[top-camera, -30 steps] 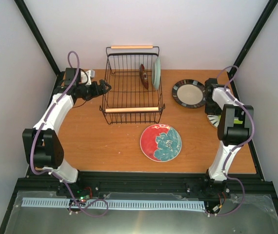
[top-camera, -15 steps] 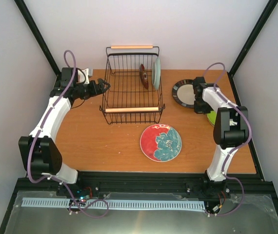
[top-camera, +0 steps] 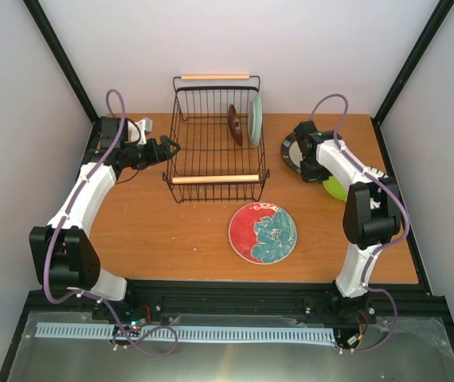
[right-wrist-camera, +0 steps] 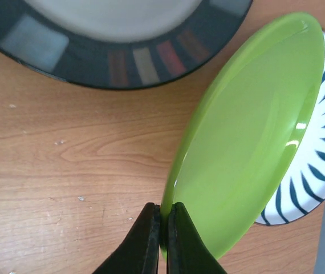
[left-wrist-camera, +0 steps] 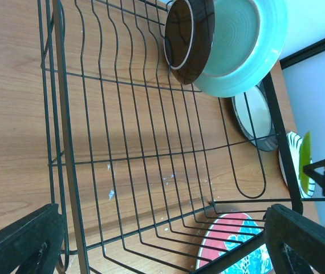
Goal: Load the plates into the dish rack
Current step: Pick up the plate at the center of the board, then insert the plate into the dish rack.
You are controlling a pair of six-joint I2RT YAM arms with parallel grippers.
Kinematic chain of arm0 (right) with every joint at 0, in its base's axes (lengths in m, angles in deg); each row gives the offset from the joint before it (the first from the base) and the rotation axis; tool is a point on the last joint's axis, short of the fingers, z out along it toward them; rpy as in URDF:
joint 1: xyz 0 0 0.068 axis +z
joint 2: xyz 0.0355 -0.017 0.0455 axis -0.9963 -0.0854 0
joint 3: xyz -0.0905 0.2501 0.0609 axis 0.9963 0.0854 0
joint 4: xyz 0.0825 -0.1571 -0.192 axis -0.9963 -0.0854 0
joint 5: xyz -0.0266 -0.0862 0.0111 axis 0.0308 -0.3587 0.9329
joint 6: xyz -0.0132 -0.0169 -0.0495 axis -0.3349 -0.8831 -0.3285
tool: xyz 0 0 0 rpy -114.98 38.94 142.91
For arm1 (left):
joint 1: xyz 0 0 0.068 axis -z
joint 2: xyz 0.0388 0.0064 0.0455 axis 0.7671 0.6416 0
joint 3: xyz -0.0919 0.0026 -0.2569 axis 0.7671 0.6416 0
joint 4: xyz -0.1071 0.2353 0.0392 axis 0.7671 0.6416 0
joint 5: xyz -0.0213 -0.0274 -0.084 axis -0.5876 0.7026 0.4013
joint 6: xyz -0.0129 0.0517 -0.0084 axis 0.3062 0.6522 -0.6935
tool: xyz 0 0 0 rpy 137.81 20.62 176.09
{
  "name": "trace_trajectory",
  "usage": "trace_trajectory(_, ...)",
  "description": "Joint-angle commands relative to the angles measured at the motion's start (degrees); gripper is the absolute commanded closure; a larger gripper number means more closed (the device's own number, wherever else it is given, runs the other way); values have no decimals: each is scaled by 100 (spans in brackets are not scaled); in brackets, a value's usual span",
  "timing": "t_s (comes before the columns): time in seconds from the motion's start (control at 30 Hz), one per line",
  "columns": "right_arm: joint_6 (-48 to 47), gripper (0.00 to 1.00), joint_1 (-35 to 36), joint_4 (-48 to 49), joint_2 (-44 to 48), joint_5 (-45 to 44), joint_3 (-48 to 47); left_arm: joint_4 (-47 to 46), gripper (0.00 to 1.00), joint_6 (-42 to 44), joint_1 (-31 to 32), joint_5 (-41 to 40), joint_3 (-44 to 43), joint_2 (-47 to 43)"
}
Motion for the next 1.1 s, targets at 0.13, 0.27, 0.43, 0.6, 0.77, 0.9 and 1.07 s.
trace_trajectory(0.13, -14, 97, 262, -357, 610, 316, -795, -162, 3, -21, 2, 117, -90, -163)
trace_trajectory(0.27, -35, 97, 378, -386, 768, 595, -1086, -155, 3, -15, 73, 164, -157, -180)
trace_trajectory(0.43, 8, 97, 516, -566, 922, 918, -1588, -167, 3, -39, 320, 175, -229, -205)
trace_trajectory(0.6, 101, 97, 547, -637, 1229, 1670, -1969, -444, 3, -220, 433, 497, -302, -291)
trace_trajectory(0.77, 181, 97, 550, -356, 1697, 2758, -2144, -1186, 1, -664, 433, 1257, -274, -255)
trace_trajectory(0.9, 296, 97, 551, -13, 2029, 3584, -2123, -1396, 1, -742, 460, 1423, -362, -143)
trace_trajectory(1.07, 590, 97, 550, 399, 2259, 4450, -2197, -1553, 1, -838, 460, 1602, -545, 94)
